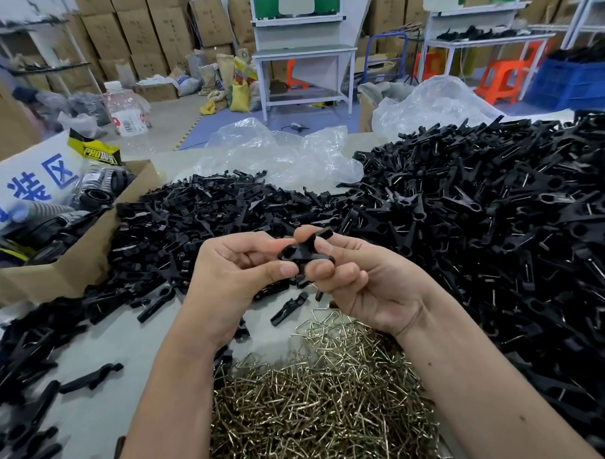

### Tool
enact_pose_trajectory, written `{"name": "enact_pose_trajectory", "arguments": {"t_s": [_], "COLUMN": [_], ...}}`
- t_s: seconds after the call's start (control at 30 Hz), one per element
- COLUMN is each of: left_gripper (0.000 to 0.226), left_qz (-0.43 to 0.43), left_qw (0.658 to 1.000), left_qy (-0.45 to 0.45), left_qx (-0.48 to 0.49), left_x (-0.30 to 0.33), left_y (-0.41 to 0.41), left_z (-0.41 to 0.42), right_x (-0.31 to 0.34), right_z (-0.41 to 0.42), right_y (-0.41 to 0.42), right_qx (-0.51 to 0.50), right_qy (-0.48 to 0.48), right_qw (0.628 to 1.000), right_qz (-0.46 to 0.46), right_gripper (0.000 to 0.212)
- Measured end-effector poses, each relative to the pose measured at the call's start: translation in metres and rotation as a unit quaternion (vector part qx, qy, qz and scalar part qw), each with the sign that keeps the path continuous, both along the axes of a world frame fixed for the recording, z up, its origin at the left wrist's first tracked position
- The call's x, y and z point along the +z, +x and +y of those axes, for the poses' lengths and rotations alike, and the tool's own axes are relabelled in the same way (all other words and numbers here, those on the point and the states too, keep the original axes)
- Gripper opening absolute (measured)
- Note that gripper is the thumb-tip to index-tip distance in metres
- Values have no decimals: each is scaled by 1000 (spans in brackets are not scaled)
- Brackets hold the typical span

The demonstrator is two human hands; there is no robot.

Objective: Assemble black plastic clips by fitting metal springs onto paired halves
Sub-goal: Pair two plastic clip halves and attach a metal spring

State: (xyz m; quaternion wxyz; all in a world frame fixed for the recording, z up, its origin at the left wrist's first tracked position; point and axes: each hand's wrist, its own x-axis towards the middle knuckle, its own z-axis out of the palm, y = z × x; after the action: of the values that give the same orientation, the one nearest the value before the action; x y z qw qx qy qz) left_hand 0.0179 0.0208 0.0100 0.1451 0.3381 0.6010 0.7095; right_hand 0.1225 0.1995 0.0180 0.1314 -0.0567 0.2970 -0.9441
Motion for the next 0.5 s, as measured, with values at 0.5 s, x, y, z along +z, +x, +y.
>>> {"name": "enact_pose_trajectory", "arguments": {"t_s": [0.5], "left_gripper": [26], "left_qz": [228], "left_qw": [861], "left_qy": [-414], "left_qx": [187], "left_x": [-16], "left_y": [-17], "left_z": [-4], "right_x": [13], "right_z": [16], "right_y": [-3], "right_qx": [-543], "right_qy": [479], "right_qw": [687], "right_qz": [-53], "right_gripper": [84]}}
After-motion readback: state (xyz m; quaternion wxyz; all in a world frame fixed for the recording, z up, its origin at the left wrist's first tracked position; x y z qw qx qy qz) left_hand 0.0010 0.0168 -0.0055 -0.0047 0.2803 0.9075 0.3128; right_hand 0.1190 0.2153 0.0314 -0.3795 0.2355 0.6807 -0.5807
